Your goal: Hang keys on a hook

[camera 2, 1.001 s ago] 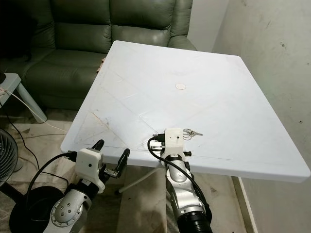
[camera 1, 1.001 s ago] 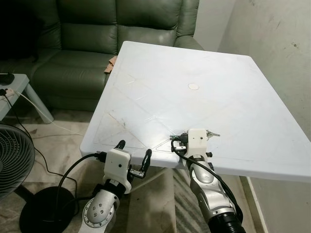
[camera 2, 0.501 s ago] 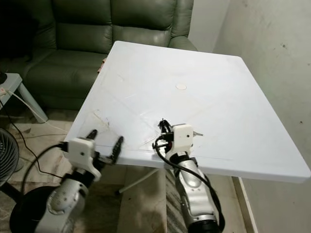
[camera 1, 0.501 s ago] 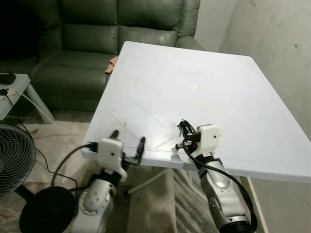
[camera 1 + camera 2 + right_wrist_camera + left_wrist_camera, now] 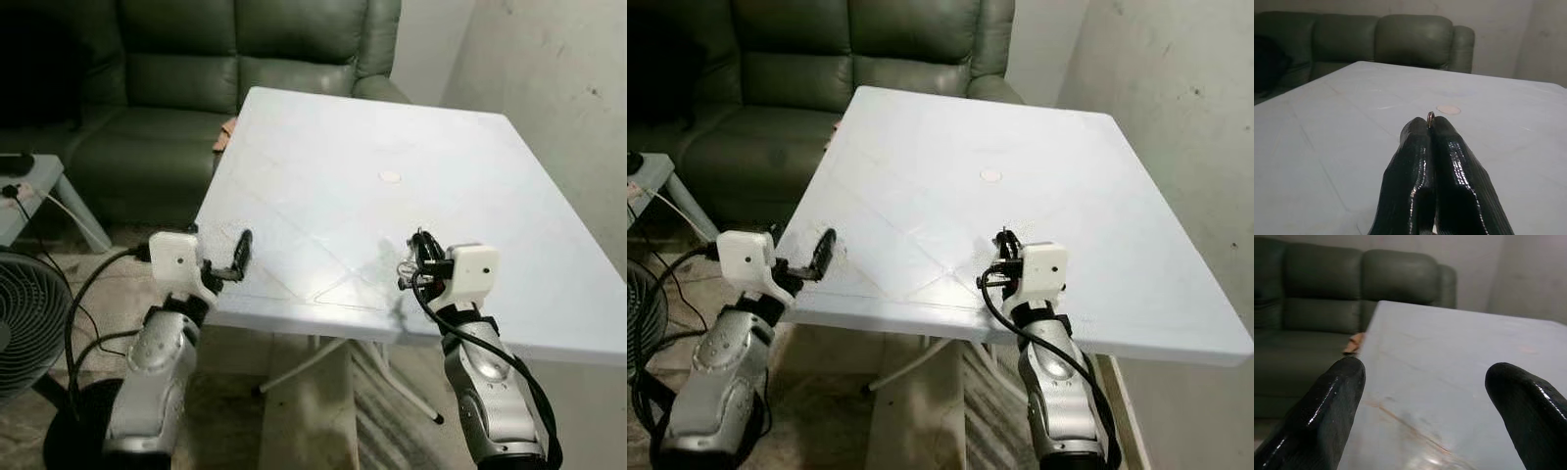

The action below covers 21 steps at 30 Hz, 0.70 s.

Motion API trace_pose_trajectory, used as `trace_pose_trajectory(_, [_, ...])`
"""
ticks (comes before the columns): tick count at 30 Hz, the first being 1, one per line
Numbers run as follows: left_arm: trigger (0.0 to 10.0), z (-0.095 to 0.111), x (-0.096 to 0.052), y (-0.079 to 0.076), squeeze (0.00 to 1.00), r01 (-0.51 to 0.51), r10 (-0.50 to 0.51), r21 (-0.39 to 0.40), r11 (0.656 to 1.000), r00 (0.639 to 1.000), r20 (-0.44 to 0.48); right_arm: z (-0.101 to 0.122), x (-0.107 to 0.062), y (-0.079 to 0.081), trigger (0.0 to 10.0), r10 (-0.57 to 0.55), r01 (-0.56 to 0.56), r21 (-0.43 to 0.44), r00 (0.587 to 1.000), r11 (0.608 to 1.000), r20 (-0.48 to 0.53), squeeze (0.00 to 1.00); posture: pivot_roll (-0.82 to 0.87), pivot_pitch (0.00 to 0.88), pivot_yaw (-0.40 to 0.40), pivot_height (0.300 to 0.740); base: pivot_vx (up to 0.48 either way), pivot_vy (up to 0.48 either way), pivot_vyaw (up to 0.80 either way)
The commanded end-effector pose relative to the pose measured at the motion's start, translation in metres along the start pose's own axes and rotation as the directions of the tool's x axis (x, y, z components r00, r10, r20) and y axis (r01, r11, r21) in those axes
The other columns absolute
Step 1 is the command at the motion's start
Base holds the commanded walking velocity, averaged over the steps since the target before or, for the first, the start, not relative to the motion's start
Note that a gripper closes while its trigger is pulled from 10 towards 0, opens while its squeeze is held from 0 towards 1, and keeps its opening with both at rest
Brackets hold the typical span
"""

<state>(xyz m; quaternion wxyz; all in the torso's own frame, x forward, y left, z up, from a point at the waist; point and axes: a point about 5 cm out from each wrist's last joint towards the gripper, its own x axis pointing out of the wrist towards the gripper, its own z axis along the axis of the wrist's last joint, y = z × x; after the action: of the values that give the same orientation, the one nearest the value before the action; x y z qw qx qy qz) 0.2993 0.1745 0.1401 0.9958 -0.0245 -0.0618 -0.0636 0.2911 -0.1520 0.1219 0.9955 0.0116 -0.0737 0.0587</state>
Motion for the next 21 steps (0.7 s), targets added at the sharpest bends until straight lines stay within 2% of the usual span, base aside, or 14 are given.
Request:
trace_pose_trajectory(1, [10.0,0.001,0.004,0.006,0.0,-0.016,0.016,0.011,1.0,1.0,0.003,0.003,-0.001,-0.006,10.0,-0.029,0.029,0.002,1.0,1.0,0.007,0.0,0.02,0.0,-0.01,0.74,0.0,0.0,0.0])
trace_pose_trajectory(7, [10.0,0.004,0.01,0.01,0.0,-0.025,0.025,0.014,1.0,0.999,0.024,0.002,-0.001,-0.008,10.0,-0.046,0.046,-0.012,0.999,0.999,-0.003,0.0,0.01,0.0,0.003,0.74,0.0,0.0,0.0])
trace_pose_trajectory(11, [10.0,0.001,0.015,0.012,0.0,-0.036,0.036,-0.027,0.999,0.999,0.016,-0.001,-0.002,-0.007,10.0,-0.05,0.05,-0.017,0.998,0.999,-0.03,0.0,0.01,0.0,0.004,0.74,0.0,0.0,0.0])
trace_pose_trajectory(21, [10.0,-0.001,0.021,0.015,0.0,-0.056,0.057,-0.04,0.998,0.998,0.017,-0.001,0.006,-0.008,10.0,-0.05,0.049,-0.026,0.998,0.998,-0.048,0.0,0.0,0.0,-0.002,0.74,0.0,0.0,-0.7])
